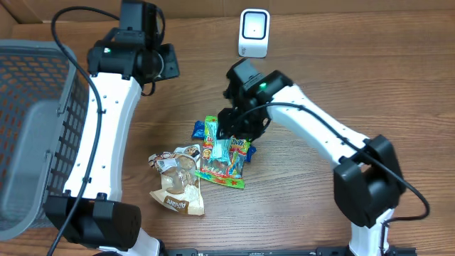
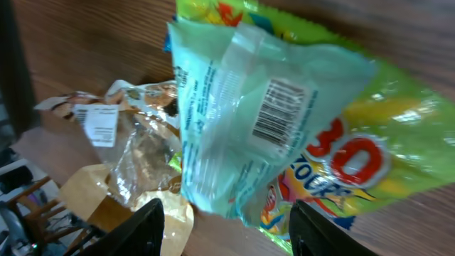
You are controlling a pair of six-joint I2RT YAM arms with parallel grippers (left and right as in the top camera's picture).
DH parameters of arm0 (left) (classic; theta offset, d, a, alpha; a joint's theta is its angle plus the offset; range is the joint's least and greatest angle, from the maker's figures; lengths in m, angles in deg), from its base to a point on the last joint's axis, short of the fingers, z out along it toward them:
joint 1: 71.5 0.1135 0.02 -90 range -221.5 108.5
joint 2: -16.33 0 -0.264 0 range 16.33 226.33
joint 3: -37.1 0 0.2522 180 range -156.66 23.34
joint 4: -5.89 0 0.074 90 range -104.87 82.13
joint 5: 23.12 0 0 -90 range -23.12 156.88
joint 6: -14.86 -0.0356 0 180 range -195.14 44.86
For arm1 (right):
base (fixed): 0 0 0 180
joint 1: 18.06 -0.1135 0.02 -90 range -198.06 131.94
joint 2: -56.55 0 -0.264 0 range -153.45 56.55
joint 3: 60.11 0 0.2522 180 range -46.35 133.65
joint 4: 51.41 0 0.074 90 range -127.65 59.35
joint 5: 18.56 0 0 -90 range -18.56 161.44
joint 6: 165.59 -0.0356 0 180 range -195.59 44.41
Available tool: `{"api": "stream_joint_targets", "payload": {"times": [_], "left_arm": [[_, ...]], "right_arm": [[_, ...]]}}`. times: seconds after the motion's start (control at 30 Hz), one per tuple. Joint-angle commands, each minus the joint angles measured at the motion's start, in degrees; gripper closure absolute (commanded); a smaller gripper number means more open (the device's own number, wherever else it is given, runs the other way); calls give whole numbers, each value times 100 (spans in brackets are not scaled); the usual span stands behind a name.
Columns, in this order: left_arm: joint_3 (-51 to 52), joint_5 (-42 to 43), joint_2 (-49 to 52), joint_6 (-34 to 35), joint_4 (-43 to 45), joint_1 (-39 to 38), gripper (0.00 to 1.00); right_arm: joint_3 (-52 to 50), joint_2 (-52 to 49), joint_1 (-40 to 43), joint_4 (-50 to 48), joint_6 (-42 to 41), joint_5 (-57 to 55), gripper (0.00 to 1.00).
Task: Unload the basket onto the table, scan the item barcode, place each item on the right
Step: 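Grasp the pale green packet from the pile with the right gripper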
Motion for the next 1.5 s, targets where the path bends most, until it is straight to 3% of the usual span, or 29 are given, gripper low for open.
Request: {"api": "stream_joint_targets", "payload": {"times": [0.0, 0.17, 0.27, 0.43, 0.5, 0.6, 0.83, 0.9, 1.23, 1.37, 1.47], "left_arm": [[-264, -140, 26, -258, -42, 127, 55], [-267, -162, 26, -260, -44, 131, 53], [-267, -168, 26, -258, -48, 131, 49], [-267, -166, 26, -256, -118, 131, 39], [-264, -166, 26, -256, -153, 129, 35], [-267, -166, 26, -256, -208, 129, 28], [-264, -166, 26, -256, -302, 129, 11], [-267, -166, 26, -256, -299, 129, 0], [-264, -166, 26, -256, -299, 125, 0], [-267, -166, 26, -256, -299, 125, 0], [-264, -168, 26, -256, -299, 125, 0]], "right_arm": [[28, -166, -181, 15, -437, -424, 42], [-46, -343, -308, 0, -535, -575, 44], [-197, -348, -308, -177, -533, -584, 50], [-234, -348, -306, -258, -531, -673, 70], [-216, -345, -304, -247, -531, -667, 84], [-131, -310, -282, -142, -404, -675, 96], [494, 26, -258, 527, 448, -1475, 96], [748, 166, -256, 785, 787, -1849, 96], [1086, 461, -212, 1370, 2354, -3816, 96], [1047, 461, -11, 1202, 2568, -3738, 96], [1047, 461, 208, 1137, 2533, -2566, 96]]}}
